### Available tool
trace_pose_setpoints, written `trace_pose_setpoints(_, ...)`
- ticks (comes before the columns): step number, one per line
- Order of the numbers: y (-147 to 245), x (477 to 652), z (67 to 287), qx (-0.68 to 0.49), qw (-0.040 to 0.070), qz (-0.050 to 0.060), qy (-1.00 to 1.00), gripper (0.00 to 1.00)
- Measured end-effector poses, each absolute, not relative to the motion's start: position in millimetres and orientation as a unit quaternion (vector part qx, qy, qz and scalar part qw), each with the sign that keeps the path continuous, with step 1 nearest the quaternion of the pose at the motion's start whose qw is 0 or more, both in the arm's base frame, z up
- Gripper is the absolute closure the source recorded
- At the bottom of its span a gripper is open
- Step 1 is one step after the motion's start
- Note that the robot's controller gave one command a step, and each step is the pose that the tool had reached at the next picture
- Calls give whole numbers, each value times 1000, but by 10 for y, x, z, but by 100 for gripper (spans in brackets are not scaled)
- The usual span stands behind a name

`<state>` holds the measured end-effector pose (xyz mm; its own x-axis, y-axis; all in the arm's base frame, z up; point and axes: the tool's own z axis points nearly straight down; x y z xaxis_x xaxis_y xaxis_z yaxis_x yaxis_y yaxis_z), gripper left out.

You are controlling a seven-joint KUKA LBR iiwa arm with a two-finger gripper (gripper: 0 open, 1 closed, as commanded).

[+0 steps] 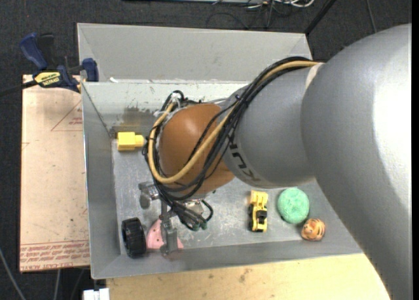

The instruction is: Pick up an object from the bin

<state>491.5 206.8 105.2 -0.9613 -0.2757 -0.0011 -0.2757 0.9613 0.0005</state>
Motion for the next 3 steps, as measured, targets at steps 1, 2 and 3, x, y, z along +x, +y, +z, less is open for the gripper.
trace_pose_setpoints(1,2039,4897,891,-241,2,2,970,0)
trace_pose_setpoints(2,2370,4886,720,-226,7,3,974,100)
trace_pose_setpoints(3,2368,4886,720,-226,6,2,974,100)
